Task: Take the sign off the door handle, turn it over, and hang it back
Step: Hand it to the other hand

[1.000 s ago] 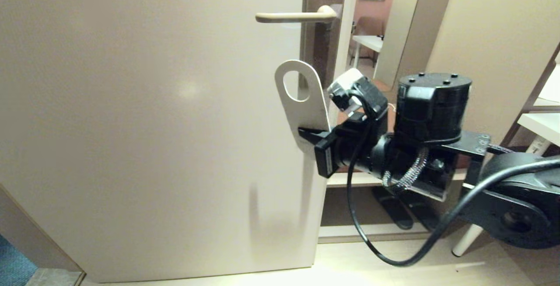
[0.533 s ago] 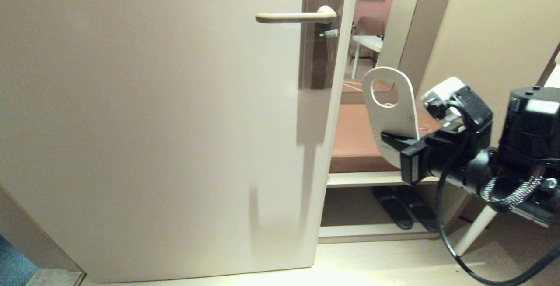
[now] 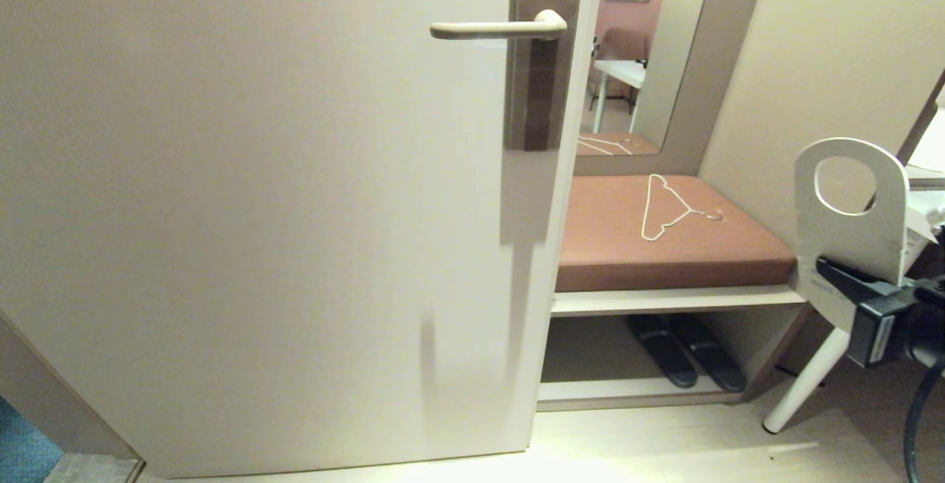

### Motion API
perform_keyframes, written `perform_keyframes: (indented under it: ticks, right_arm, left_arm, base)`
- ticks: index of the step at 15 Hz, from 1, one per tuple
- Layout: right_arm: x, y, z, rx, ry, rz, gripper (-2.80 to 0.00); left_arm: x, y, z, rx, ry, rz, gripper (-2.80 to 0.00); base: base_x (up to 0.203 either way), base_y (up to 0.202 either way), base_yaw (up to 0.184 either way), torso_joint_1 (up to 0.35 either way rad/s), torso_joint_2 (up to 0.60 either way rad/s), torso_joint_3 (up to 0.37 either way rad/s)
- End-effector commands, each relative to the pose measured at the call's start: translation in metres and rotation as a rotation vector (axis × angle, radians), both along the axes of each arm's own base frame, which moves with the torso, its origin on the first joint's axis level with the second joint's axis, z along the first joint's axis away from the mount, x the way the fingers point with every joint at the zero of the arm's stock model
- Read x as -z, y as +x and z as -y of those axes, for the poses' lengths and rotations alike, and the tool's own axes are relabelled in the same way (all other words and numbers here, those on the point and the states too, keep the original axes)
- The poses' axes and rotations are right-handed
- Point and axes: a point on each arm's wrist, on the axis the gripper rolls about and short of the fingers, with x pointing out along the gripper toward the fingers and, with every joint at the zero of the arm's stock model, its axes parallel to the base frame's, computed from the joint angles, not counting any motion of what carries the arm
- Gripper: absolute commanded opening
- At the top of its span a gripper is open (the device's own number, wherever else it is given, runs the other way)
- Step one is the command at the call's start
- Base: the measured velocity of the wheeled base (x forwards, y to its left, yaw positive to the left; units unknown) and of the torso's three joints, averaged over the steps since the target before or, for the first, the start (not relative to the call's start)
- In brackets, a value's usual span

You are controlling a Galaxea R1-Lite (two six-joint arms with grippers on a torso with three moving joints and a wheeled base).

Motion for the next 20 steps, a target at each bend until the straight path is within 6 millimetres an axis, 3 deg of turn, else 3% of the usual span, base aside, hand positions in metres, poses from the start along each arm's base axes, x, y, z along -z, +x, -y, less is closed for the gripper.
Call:
perform_keyframes:
  ticks: [1, 7, 11, 13, 20]
  right_arm:
    - [0.002, -0.028, 0.014, 0.061, 0.006, 0.06, -2.8]
    - [0.052, -0.11, 0.03, 0.072, 0.016, 0.186, -2.8]
    - [0.081, -0.142, 0.027, 0.024, 0.02, 0.178, -2.8]
    - [0.093, -0.146, 0.027, 0.021, 0.035, 0.107, -2.8]
    - [0.103, -0.149, 0.027, 0.021, 0.105, 0.022, -2.8]
  left_arm:
    - [0.0, 0.0, 0.0, -0.001, 0.0, -0.001, -2.8]
    - [0.0, 0.0, 0.0, -0.001, 0.0, -0.001, -2.8]
    - [0.0, 0.0, 0.0, -0.001, 0.0, -0.001, -2.8]
    - [0.0, 0.0, 0.0, -0.001, 0.0, -0.001, -2.8]
    - [0.0, 0.0, 0.0, -0.001, 0.0, -0.001, -2.8]
  base:
    - [0.0, 0.0, 0.0, 0.0, 0.0, 0.0]
    - [0.0, 0.0, 0.0, 0.0, 0.0, 0.0]
    - [0.0, 0.0, 0.0, 0.0, 0.0, 0.0]
    - [0.0, 0.0, 0.0, 0.0, 0.0, 0.0]
    - [0.0, 0.0, 0.0, 0.0, 0.0, 0.0]
